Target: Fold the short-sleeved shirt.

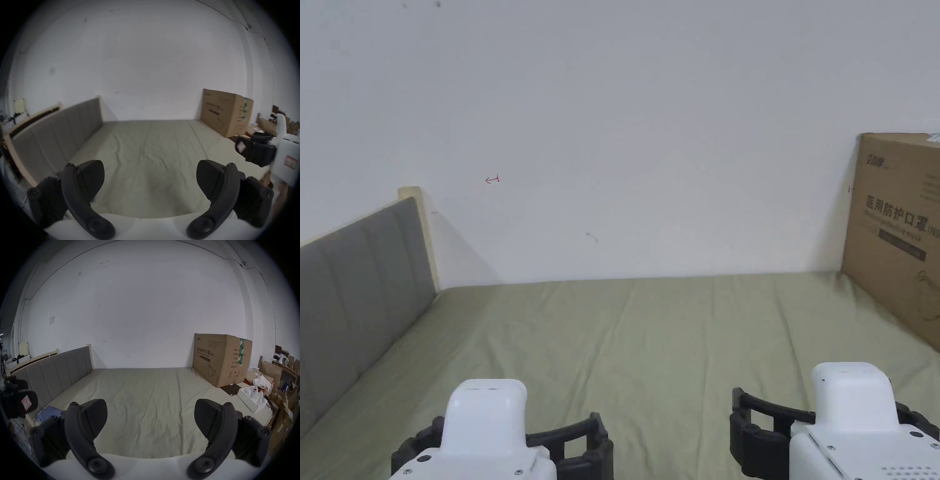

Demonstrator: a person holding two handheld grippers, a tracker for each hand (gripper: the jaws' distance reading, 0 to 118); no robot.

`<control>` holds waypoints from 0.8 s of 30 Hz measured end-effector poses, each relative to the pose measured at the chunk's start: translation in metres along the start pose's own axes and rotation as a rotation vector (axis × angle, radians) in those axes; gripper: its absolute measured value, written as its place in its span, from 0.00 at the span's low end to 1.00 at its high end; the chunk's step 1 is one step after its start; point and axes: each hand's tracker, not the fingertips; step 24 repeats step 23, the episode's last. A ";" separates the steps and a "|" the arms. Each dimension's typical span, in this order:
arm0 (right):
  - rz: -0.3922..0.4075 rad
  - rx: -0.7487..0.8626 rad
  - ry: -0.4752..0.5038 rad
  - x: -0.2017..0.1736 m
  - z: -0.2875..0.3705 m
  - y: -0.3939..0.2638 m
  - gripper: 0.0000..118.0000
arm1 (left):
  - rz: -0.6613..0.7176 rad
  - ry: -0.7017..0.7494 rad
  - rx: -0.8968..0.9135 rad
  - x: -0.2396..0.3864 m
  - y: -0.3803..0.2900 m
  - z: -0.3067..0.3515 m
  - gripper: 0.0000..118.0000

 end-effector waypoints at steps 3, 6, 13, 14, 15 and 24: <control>0.008 -0.026 -0.013 -0.002 -0.005 0.000 0.93 | -0.012 0.168 -0.038 0.016 0.005 0.001 0.98; 0.013 -0.030 -0.021 -0.005 -0.008 -0.002 0.93 | -0.019 0.158 -0.066 0.024 0.008 -0.001 0.98; 0.017 -0.036 -0.016 -0.001 -0.007 -0.003 0.93 | 0.055 0.072 -0.007 0.012 0.016 -0.001 0.98; 0.022 -0.035 -0.024 0.000 -0.008 -0.003 0.93 | 0.045 0.076 0.004 0.011 0.015 -0.001 0.98; 0.023 -0.033 -0.031 0.000 -0.007 -0.003 0.93 | 0.043 0.078 0.010 0.010 0.015 -0.001 0.97; 0.032 -0.027 -0.017 -0.001 -0.006 -0.001 0.93 | 0.038 0.071 -0.003 0.010 0.017 -0.001 0.95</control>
